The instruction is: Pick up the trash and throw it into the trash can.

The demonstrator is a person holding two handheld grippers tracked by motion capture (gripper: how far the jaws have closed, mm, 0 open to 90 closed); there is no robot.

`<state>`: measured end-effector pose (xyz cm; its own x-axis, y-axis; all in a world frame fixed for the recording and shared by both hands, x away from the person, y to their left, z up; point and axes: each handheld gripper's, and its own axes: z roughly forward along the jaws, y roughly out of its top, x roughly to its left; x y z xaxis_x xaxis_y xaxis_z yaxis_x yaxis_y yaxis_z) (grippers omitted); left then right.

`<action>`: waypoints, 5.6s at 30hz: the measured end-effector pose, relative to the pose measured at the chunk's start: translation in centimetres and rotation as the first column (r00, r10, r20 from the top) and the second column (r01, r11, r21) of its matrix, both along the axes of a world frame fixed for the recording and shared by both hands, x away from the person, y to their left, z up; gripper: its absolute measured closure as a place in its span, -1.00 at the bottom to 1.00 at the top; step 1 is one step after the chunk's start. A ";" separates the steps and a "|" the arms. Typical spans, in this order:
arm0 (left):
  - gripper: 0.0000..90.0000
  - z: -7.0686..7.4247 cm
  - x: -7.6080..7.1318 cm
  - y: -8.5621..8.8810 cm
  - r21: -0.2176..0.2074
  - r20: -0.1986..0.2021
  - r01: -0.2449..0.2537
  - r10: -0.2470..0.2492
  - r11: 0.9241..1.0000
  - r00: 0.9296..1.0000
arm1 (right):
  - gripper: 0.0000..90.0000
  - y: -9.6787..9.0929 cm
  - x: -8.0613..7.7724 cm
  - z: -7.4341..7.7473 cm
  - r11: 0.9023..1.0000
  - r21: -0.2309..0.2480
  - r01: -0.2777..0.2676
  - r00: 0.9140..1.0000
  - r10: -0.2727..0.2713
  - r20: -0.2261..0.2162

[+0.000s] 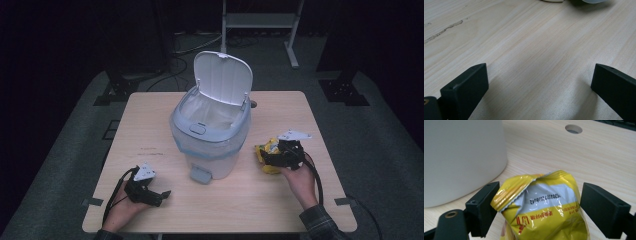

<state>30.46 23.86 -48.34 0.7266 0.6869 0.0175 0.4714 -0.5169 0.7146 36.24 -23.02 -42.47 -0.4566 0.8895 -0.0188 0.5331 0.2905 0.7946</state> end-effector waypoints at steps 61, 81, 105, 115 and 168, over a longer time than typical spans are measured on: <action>-1.00 0.0 0.0 0.0 0.000 0.001 0.000 0.000 1.000 1.000 | 0.52 -3.0 -2.9 6.4 0.967 0.066 -0.247 0.960 0.235 0.152; -1.00 0.0 0.0 0.0 -0.001 0.002 0.001 -0.001 1.000 1.000 | 0.52 -3.4 -4.1 12.7 0.903 0.155 -0.400 0.893 0.346 0.288; -1.00 0.0 0.0 0.0 0.000 0.001 0.001 -0.001 1.000 1.000 | 0.52 -3.7 -4.8 17.3 0.853 0.198 -0.484 0.840 0.388 0.380; -1.00 0.0 0.0 0.0 0.000 0.001 0.001 -0.001 1.000 1.000 | 0.52 -2.5 -4.7 20.1 0.821 0.205 -0.533 0.806 0.418 0.419; -1.00 0.0 0.0 0.0 0.000 0.001 0.002 -0.002 1.000 1.000 | 0.50 9.2 4.0 22.2 0.731 0.230 -0.643 0.753 0.548 0.363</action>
